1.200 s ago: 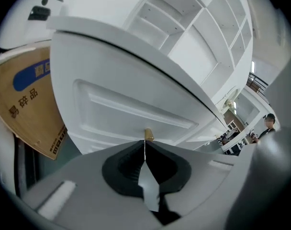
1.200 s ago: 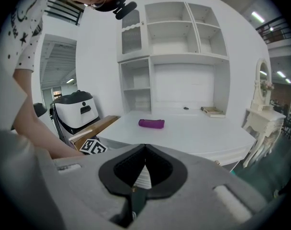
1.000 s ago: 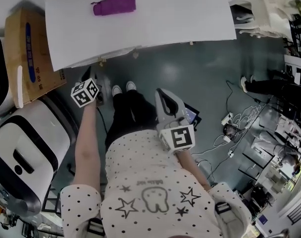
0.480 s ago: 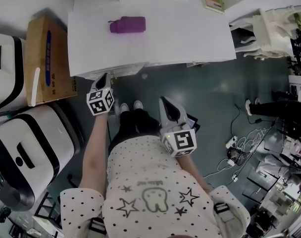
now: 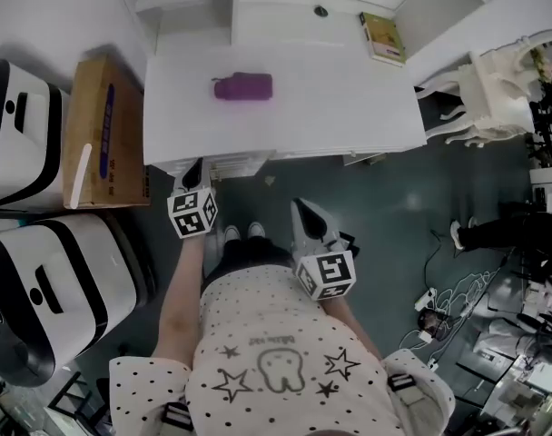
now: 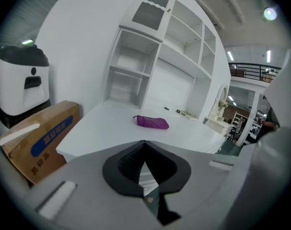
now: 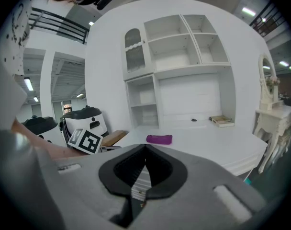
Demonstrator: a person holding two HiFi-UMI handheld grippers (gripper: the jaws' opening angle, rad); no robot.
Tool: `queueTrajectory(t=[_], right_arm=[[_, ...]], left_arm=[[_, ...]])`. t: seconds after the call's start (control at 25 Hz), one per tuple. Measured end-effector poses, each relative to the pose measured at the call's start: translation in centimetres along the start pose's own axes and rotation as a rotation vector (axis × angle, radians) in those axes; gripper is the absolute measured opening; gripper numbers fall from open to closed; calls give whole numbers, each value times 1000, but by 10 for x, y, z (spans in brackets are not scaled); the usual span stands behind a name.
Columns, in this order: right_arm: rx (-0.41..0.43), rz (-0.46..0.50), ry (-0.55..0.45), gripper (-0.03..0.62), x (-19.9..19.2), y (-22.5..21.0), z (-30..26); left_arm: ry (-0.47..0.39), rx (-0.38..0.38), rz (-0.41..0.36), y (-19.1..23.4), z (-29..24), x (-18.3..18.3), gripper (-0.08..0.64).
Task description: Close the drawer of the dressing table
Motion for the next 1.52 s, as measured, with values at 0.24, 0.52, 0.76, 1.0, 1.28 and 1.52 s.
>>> queueTrajectory(t=[0.24, 0.52, 0.76, 1.0, 1.28, 1.52], right_arm=[[27, 25, -19, 3, 8, 4, -6], [58, 53, -34, 3, 14, 10, -15], [73, 62, -56, 3, 22, 13, -20], [82, 64, -60, 3, 25, 13, -21], [95, 72, -65, 3, 26, 14, -23], [112, 78, -66, 3, 28, 18, -26]], left_arm=[[-70, 14, -43, -7, 21, 25, -6], [-124, 11, -93, -25, 46, 48, -6], [-160, 13, -124, -43, 71, 64, -6], [-218, -4, -134, -55, 100, 83, -6], [-241, -6, -175, -59, 127, 85, -6], [-247, -59, -168, -70, 143, 85, -6]])
Point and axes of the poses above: the fingertips, and each gripper's own axes: z backward along the fingers, y to its left, x out of its top, the point moved 4 cm from there along z, backward along the fingers, and after that the axes turned 1 degree about -x, right-handed, at the moved point
